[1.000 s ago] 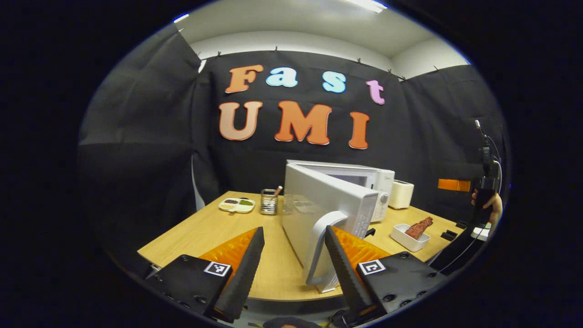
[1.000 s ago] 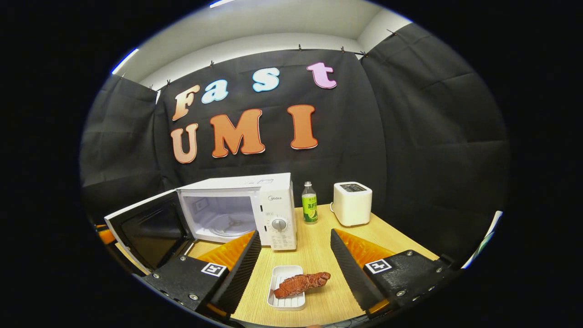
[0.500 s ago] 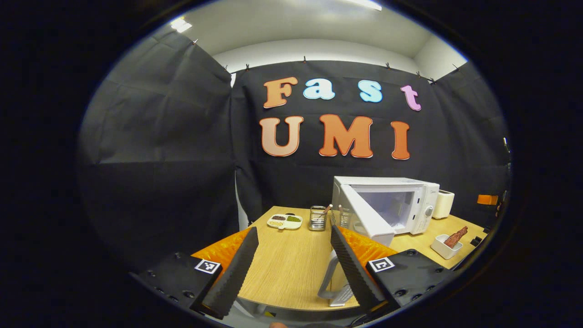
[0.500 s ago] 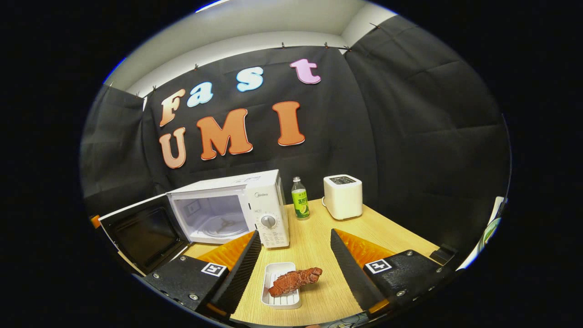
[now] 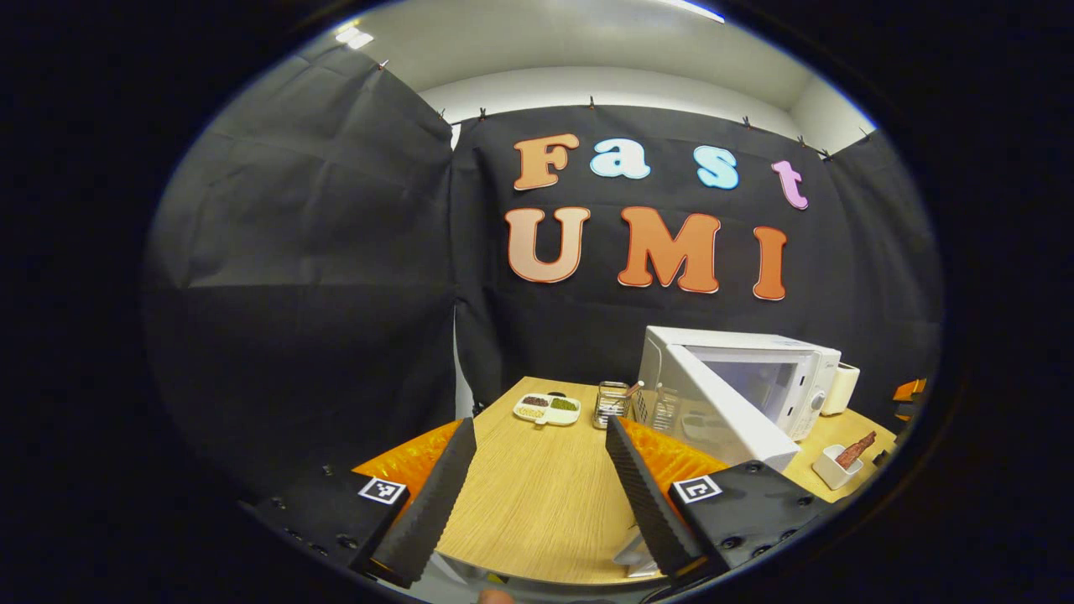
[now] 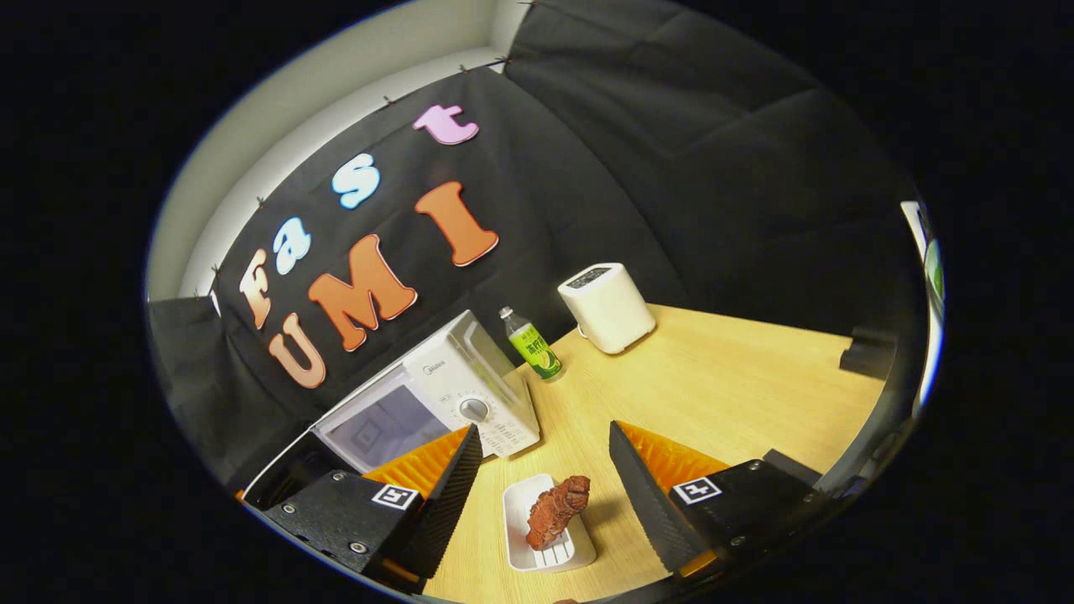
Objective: Open the microwave oven with the left hand, put the food in, and close the microwave oven.
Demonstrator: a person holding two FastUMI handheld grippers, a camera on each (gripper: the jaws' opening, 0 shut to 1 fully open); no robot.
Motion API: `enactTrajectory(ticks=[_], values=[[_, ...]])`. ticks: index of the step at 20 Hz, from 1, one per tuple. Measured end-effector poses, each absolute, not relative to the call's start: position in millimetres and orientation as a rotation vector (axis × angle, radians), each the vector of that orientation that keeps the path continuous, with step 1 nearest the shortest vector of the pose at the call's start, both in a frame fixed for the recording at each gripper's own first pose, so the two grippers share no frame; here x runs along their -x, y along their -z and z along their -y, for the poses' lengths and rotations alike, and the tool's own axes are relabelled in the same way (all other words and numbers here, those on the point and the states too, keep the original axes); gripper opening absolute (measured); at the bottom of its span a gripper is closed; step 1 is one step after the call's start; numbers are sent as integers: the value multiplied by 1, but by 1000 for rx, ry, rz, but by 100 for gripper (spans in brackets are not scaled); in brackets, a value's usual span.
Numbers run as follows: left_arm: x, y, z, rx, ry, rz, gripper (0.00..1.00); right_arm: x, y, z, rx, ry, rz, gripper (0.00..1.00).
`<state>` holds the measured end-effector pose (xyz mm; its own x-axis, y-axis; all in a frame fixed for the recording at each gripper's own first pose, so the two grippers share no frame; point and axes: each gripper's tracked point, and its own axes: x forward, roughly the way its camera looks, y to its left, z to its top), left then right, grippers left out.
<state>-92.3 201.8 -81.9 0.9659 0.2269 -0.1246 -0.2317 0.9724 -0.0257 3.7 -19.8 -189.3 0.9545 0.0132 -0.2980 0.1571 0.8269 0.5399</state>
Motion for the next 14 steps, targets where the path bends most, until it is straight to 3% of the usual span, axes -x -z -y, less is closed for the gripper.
enactTrajectory(ticks=[7, 13, 14], values=[[74, 99, -215, 54, -263, -147, 98, -9, 244, -6, -689, 50, -387, 92], [73, 105, -219, 40, -278, -155, 98, -21, 265, -11, -739, 58, -408, 65], [74, 105, -219, 37, -280, -154, 100, -22, 265, -9, -741, 60, -402, 54]])
